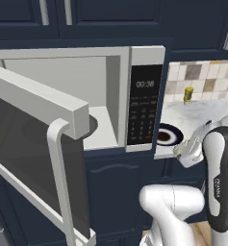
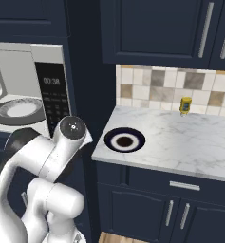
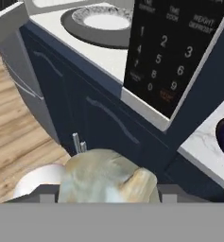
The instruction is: Pick the garlic from the counter and place it in the microwave. Then turn on the microwave.
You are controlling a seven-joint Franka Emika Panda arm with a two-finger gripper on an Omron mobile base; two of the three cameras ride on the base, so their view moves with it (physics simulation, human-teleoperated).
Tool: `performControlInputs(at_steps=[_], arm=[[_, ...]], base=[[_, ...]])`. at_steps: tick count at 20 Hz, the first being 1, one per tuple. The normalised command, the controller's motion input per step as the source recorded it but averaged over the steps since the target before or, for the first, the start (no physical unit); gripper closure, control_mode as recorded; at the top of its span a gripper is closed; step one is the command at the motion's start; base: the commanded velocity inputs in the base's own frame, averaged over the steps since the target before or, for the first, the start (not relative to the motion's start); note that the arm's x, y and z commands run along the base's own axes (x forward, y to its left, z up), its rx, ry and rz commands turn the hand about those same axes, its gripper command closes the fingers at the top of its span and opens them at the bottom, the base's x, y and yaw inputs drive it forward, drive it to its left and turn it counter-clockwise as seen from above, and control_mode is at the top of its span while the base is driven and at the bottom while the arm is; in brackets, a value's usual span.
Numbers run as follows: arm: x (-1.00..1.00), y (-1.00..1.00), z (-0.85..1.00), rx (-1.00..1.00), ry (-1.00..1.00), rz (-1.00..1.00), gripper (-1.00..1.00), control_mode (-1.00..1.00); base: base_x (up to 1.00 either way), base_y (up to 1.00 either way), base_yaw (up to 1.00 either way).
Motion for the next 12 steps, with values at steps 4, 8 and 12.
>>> performControlInputs(at_steps=[4, 8, 12], arm=[[-0.49, 0.96, 0.37, 0.08, 0.06, -0.02, 1.00, -1.00], [-0.41, 0.99, 0.43, 0.07, 0.01, 0.00, 1.00, -1.00], [-0.36, 0.92, 0.33, 0.06, -0.07, -0.01, 1.00, -1.00]], base=[[0.00, 0.00, 0.00], [0.00, 0.00, 0.00], [0.00, 0.00, 0.00]])
